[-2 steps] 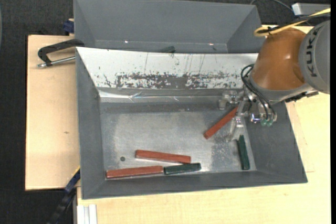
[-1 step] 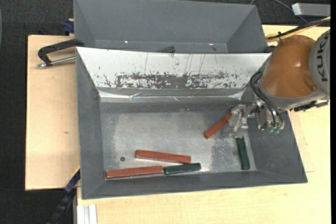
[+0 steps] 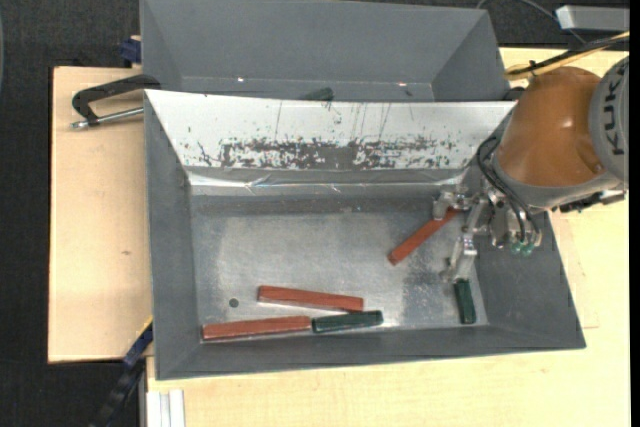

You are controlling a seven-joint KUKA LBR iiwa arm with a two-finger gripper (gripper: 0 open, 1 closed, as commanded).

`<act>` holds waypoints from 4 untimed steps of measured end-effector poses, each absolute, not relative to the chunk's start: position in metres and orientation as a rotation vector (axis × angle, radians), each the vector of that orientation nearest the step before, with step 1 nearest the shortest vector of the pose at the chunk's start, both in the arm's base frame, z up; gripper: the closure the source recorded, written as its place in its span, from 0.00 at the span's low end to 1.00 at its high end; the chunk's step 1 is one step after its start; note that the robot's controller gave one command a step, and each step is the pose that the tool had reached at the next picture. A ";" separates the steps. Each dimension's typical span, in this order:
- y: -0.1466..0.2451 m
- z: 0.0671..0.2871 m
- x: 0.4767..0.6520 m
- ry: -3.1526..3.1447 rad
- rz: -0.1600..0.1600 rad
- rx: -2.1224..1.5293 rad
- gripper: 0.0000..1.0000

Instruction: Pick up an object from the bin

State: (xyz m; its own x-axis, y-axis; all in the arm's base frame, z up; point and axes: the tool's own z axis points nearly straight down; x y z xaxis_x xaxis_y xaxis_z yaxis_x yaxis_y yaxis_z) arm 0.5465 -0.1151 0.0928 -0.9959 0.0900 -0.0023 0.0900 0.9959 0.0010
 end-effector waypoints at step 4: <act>-0.088 0.071 0.564 3.134 0.001 0.144 1.00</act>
Offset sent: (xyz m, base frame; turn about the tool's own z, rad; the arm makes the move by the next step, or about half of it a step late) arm 0.0104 0.0503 -0.0022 0.0453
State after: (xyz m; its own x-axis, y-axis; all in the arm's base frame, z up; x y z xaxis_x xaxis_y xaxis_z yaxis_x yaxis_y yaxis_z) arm 0.5637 -0.0885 0.0709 -0.9958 0.0915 -0.0039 0.0915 0.9958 0.0008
